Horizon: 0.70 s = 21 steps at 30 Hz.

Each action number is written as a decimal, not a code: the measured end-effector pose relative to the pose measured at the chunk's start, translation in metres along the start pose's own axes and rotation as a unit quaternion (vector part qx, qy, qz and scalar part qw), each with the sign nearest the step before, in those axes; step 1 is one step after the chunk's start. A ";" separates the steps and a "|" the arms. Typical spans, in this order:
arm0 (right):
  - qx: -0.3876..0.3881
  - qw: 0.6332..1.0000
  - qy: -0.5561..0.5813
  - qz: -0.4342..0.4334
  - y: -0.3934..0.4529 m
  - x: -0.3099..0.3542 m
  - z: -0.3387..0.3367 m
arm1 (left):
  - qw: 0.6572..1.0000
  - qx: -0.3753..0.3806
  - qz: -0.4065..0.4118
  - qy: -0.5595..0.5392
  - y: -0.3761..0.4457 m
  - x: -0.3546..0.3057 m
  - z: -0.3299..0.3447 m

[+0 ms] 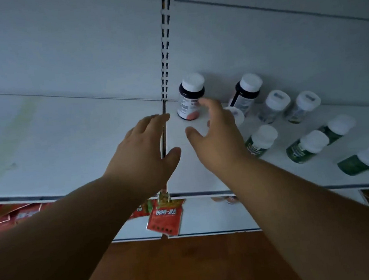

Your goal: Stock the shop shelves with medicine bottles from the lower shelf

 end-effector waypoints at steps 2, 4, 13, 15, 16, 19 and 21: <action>-0.017 0.999 -0.015 -0.024 0.024 -0.001 0.014 | 1.000 -0.009 0.004 0.001 0.011 0.011 0.013; -0.035 0.999 -0.015 -0.018 0.054 -0.004 0.023 | 1.000 -0.017 0.014 0.002 0.026 0.019 0.021; -0.085 0.992 -0.022 -0.086 0.105 -0.002 0.042 | 0.998 -0.044 -0.005 -0.037 0.056 0.047 0.027; -0.085 0.991 0.003 -0.104 0.090 -0.001 0.042 | 0.997 -0.042 -0.016 -0.056 0.049 0.050 0.022; -0.076 0.991 0.026 -0.107 0.079 0.000 0.042 | 0.997 -0.039 -0.024 -0.070 0.043 0.049 0.019; -0.029 0.991 0.109 -0.077 0.041 0.008 0.037 | 0.993 -0.030 -0.042 -0.105 0.015 0.043 0.007; 0.002 0.986 0.160 -0.040 0.018 0.014 0.030 | 0.994 -0.014 -0.047 -0.102 -0.008 0.038 0.002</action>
Point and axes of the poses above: each hand's wrist, its own y-axis towards the middle knuckle, its own z-axis out of the palm, x = y × z, the point moved 6 cm from there along y, towards the middle knuckle, and after that the axes turned 1 degree about z, right-handed, at the moved point
